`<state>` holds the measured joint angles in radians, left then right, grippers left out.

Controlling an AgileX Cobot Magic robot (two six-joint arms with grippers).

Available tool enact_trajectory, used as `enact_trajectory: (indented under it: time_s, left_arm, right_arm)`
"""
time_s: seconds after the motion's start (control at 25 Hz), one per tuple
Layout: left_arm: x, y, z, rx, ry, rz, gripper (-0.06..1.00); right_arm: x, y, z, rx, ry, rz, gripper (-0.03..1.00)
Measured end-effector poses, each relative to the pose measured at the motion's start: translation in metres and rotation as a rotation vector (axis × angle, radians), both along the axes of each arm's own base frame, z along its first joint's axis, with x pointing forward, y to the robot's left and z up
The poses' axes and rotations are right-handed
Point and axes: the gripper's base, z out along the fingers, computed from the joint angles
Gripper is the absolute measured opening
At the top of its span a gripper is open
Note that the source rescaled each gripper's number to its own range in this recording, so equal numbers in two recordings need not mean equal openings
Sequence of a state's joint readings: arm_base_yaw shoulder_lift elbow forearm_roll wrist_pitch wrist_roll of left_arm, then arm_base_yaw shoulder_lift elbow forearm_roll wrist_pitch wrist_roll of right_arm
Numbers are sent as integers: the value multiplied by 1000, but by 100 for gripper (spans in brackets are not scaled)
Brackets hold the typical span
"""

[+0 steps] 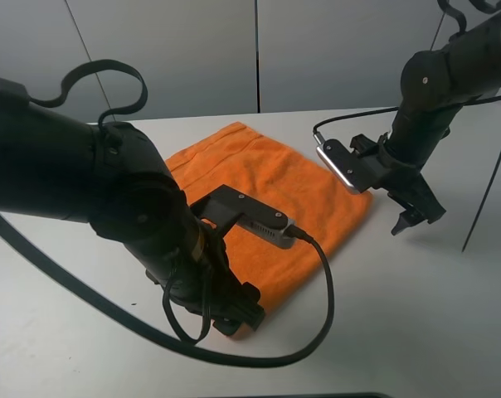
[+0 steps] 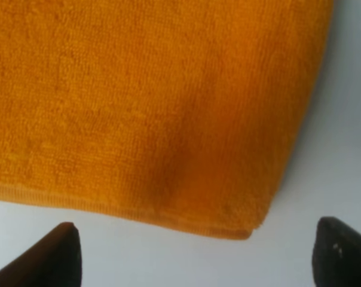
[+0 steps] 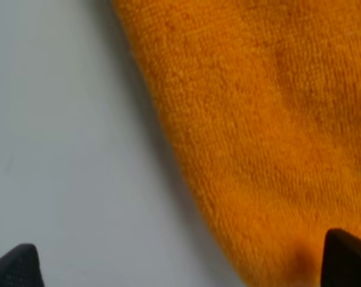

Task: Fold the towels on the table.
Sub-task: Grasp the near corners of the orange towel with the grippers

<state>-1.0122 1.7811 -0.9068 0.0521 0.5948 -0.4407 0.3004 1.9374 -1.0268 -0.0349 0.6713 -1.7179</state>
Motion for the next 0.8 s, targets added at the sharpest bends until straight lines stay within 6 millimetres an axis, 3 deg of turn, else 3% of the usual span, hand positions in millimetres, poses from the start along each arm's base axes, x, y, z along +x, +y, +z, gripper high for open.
enact_trajectory:
  time_s: [0.8]
  left_arm:
    - [-10,-13,-26,26,12,0,98]
  right_arm:
    - [4,2,-10,4,-15,39,100]
